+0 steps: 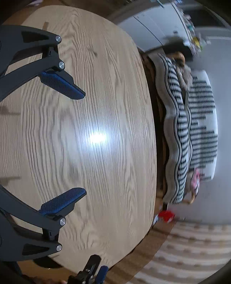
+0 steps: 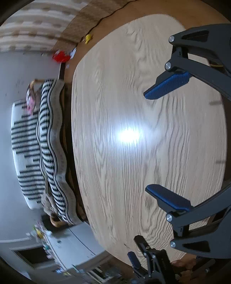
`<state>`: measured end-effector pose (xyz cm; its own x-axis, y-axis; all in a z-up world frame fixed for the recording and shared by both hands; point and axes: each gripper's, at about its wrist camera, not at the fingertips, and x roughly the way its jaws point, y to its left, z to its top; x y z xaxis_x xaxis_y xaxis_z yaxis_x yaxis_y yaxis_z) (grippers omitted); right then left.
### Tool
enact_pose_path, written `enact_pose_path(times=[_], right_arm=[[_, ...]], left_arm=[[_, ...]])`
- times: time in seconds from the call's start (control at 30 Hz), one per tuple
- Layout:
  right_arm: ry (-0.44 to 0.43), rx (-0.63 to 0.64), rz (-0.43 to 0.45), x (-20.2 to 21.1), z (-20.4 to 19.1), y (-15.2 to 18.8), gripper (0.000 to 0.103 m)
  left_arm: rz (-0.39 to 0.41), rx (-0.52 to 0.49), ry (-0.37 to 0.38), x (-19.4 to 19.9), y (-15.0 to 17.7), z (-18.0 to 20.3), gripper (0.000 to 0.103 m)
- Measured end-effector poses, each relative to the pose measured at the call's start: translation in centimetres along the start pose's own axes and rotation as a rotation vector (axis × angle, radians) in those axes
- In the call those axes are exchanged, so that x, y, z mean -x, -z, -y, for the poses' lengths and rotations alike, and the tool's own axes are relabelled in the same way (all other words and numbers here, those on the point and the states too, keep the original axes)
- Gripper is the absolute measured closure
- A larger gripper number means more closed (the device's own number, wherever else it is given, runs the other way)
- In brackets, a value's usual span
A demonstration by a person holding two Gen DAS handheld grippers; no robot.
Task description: Collect trash
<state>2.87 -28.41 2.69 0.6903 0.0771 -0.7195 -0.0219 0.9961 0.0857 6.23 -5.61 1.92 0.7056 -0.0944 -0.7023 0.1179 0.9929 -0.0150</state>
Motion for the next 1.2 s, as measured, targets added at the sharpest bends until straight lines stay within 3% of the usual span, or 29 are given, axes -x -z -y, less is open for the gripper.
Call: enact_pose_path(times=[0.2, 0.47, 1.2], right_arm=[[-0.040, 0.046, -0.015, -2.8, -5.2, -1.7, 0.010], [-0.052, 0.066, -0.035, -4.8, -7.5, -2.0, 0.010], [-0.054, 0.070, -0.046, -5.0, -6.8, -1.8, 0.010]], left_arm=[[-0.014, 0.043, -0.037, -0.4, 0.3, -4.7, 0.007], [-0.027, 0.052, -0.018, -1.1, 0.5, -6.0, 0.007], [-0.033, 0.059, -0.007, -1.1, 0.7, -5.8, 0.007]])
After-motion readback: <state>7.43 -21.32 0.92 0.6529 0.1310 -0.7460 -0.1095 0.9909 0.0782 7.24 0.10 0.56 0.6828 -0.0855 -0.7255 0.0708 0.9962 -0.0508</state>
